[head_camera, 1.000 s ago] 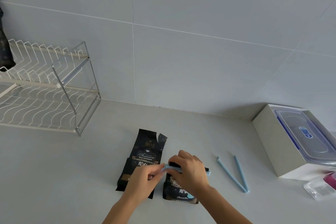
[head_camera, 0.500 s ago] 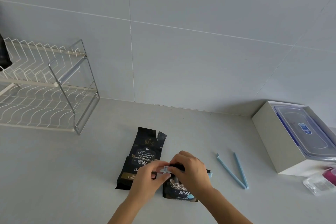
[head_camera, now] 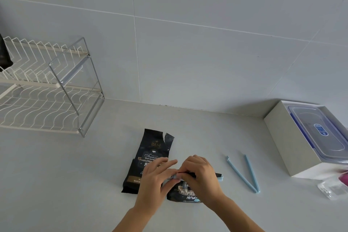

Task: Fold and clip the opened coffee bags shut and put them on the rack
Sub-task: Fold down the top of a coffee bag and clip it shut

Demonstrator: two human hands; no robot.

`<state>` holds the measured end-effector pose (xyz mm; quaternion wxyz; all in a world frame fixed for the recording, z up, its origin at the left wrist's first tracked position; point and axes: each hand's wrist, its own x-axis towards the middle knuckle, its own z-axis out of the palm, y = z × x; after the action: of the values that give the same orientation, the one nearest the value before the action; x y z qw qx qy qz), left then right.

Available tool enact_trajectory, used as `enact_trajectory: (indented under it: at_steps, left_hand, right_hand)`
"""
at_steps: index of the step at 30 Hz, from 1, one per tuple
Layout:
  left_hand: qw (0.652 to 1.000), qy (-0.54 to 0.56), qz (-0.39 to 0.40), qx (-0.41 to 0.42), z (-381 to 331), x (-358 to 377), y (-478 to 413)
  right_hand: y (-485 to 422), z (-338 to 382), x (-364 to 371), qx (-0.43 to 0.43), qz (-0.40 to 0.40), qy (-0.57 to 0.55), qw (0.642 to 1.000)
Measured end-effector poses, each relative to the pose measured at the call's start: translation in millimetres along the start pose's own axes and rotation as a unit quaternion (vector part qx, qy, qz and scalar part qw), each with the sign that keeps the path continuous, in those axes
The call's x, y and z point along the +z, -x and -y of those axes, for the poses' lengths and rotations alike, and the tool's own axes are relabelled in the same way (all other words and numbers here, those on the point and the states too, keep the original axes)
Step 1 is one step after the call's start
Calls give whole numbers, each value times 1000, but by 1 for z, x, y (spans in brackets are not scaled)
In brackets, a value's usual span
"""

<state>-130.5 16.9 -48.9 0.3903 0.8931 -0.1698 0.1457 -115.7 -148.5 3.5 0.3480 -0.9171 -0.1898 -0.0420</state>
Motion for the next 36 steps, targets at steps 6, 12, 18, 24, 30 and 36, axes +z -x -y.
enact_trajectory:
  at_steps: [6,12,18,24,30,36]
  left_hand:
    - [1000,-10,3,-15,6,-5,5]
    - [982,161,0,-100,-11,1,7]
    - [982,162,17,-100,-6,1,4]
    - [990,96,-10,-105,0,2,12]
    - [981,103,-16,-161,2,3,-1]
    - [996,-19,25,-88,-14,-9,-29]
  right_hand:
    - [-3,12,0,-20,19,-14,1000]
    - [-4,12,-5,58,71,-71,993]
    - [-6,17,2,86,75,-43,993]
    - [-12,44,-1,61,70,-104,990]
    - [-53,63,-33,-63,2,-68,996]
    - [-28,-24,-29,198,-47,-136,970]
